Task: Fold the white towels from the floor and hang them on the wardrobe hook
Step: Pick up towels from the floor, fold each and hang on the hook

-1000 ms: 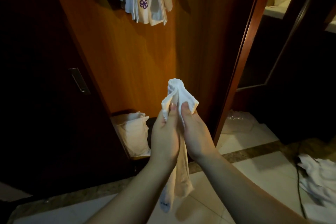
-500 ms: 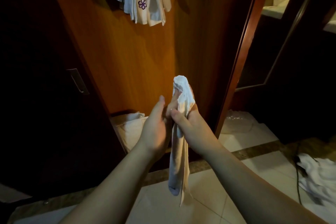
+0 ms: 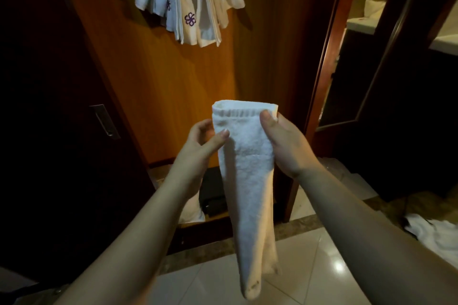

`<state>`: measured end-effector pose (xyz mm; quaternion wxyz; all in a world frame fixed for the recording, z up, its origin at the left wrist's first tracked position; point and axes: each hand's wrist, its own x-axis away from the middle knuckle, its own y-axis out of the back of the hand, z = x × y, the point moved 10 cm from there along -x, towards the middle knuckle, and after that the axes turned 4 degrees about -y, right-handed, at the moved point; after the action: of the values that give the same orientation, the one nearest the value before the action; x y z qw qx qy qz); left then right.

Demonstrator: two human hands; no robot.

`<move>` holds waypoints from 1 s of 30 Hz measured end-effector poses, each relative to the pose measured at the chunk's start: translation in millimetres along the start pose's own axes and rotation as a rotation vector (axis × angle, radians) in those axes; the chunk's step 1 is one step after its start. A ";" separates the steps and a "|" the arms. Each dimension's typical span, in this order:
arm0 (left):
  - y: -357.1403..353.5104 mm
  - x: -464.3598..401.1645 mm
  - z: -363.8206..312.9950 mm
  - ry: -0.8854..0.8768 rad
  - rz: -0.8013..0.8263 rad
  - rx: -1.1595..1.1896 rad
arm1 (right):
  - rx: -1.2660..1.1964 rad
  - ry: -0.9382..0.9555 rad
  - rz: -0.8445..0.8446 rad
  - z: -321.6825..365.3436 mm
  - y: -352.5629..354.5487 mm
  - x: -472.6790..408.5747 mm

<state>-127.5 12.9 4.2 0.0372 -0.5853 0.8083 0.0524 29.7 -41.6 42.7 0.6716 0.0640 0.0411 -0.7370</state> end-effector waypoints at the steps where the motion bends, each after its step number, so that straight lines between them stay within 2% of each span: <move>1: -7.1 -1.9 3.2 0.046 0.100 0.041 | -0.019 0.003 0.013 4.7 1.0 -3.7; 3: -17.9 -1.2 3.0 0.087 0.236 0.047 | -0.058 0.019 0.022 16.5 3.0 -10.2; 5: -25.1 -0.4 -1.1 0.075 0.295 0.037 | -0.117 0.033 0.038 26.7 5.5 -16.7; 8: -36.0 2.2 -13.9 0.036 0.336 0.090 | -0.254 0.011 0.061 31.4 15.1 -26.3; 11: -45.8 2.9 -26.8 0.045 0.345 0.200 | -0.469 -0.111 0.037 14.1 25.8 -27.9; 14: -47.6 -1.7 -35.6 0.097 0.284 0.321 | -0.583 -0.225 0.014 -31.7 23.1 -20.8; 17: -42.1 -9.9 -40.3 0.181 0.250 0.450 | -0.436 -0.421 0.076 -84.0 1.0 2.5; 19: -30.3 -18.1 -39.9 0.231 0.201 0.458 | -0.455 -0.543 0.127 -103.1 -16.4 13.7; 24: 3.5 -37.4 -46.7 0.247 0.055 0.404 | -0.545 -0.519 0.156 -107.9 -32.1 19.9; 30: 18.3 -46.0 -53.3 0.250 0.033 0.345 | -0.537 -0.376 0.141 -104.8 -40.5 17.0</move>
<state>-130.5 55.1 63.4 0.0355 -0.5589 0.8130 -0.1594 -8.0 -39.1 -64.5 0.7098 -0.2497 0.1046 -0.6503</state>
